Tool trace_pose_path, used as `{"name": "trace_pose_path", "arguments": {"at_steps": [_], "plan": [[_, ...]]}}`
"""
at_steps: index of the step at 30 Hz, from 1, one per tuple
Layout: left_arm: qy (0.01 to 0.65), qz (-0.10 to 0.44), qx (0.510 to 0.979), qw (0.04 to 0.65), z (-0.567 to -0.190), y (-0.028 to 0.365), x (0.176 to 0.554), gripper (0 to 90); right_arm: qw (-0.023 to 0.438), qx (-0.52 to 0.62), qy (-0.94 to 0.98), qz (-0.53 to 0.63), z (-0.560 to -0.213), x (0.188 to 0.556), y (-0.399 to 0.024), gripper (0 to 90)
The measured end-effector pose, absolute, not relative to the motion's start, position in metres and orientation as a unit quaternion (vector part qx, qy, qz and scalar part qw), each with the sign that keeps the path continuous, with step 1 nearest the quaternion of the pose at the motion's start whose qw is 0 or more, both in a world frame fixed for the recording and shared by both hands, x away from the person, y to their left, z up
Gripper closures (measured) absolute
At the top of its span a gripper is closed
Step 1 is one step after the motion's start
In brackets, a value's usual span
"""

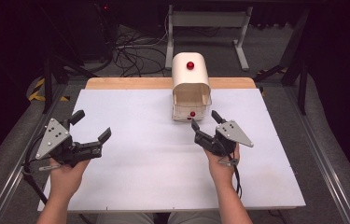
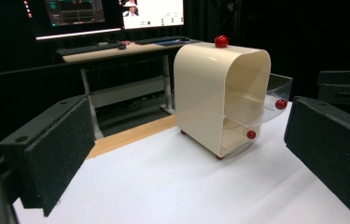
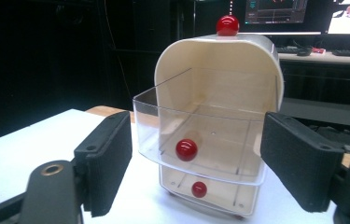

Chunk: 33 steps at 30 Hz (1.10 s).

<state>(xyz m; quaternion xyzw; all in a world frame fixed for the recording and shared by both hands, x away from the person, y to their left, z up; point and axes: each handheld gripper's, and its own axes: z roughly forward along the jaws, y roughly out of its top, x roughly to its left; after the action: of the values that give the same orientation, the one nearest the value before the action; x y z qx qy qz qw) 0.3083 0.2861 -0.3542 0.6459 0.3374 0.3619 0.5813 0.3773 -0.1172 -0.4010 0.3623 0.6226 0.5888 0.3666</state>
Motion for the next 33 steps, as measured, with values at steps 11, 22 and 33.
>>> {"name": "trace_pose_path", "arguments": {"at_steps": [11, 22, 33], "plan": [[0.337, 0.362, 0.649, 0.578, -0.355, 0.285, 0.309, 2.4, 0.357, 0.352, 0.625, 0.599, -0.393, 0.373, -0.133, 18.9], [0.336, 0.363, 0.651, 0.575, -0.356, 0.284, 0.309, 2.4, 0.327, 0.336, 0.635, 0.614, -0.388, 0.372, -0.153, 12.3], [0.336, 0.363, 0.652, 0.575, -0.357, 0.288, 0.308, 2.3, 0.315, 0.330, 0.635, 0.624, -0.378, 0.370, -0.175, 8.5]]}}
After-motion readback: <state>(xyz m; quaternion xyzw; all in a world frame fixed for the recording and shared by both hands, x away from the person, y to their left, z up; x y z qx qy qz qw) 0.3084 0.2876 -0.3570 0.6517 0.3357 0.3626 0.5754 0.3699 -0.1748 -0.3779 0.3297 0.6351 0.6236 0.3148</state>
